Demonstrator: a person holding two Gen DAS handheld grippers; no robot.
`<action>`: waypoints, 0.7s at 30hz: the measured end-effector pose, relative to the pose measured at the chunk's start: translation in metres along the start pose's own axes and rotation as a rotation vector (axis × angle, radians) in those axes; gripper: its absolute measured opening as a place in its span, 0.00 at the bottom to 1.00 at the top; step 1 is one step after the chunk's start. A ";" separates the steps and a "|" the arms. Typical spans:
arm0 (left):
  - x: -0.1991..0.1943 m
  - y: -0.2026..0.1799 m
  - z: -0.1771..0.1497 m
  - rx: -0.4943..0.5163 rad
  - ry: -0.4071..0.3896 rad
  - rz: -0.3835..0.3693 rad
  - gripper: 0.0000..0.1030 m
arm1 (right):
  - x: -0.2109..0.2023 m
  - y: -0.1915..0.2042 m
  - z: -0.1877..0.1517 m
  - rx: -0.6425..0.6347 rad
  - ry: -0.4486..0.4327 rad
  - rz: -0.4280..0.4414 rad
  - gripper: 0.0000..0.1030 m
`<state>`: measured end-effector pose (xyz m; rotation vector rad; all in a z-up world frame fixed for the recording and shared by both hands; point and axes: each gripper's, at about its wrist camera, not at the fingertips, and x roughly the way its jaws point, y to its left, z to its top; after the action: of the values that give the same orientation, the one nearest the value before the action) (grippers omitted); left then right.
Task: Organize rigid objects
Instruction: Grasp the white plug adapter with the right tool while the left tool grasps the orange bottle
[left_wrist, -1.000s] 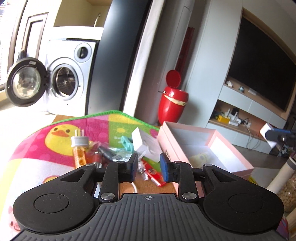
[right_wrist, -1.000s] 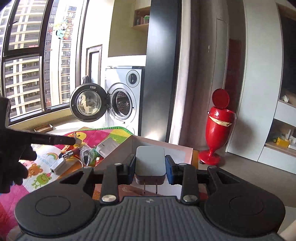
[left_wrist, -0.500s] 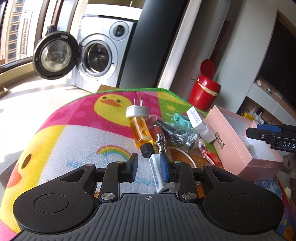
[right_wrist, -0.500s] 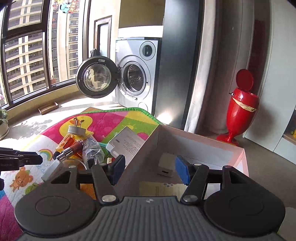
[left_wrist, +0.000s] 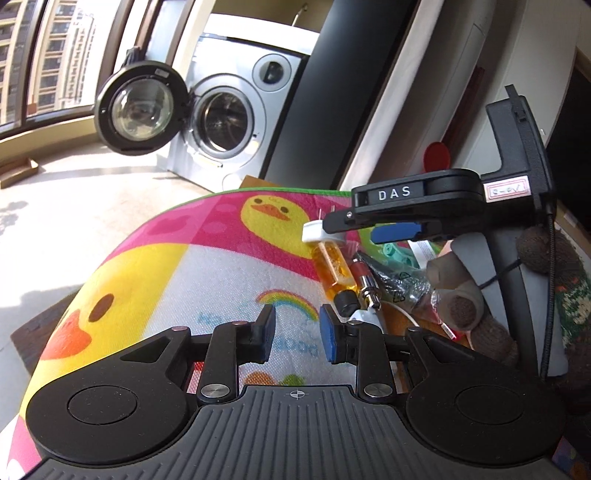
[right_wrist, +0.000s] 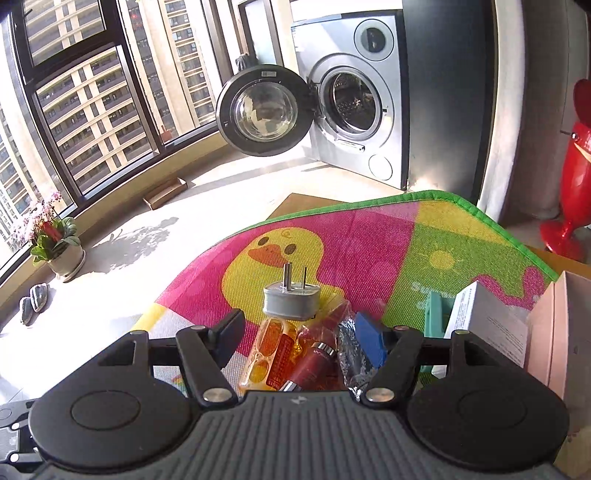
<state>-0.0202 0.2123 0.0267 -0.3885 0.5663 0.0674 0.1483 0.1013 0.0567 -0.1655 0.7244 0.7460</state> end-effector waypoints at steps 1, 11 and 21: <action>-0.001 0.001 -0.001 0.002 0.003 -0.009 0.28 | 0.013 0.003 0.006 0.003 0.011 -0.005 0.65; 0.001 0.006 -0.006 -0.009 0.015 -0.048 0.28 | -0.021 0.005 -0.002 -0.040 -0.043 0.003 0.38; 0.042 -0.023 0.027 0.037 0.033 -0.023 0.28 | -0.147 -0.012 -0.120 -0.226 -0.116 -0.024 0.38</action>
<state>0.0333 0.1994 0.0326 -0.3605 0.5952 0.0283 0.0167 -0.0361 0.0622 -0.3330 0.5266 0.8071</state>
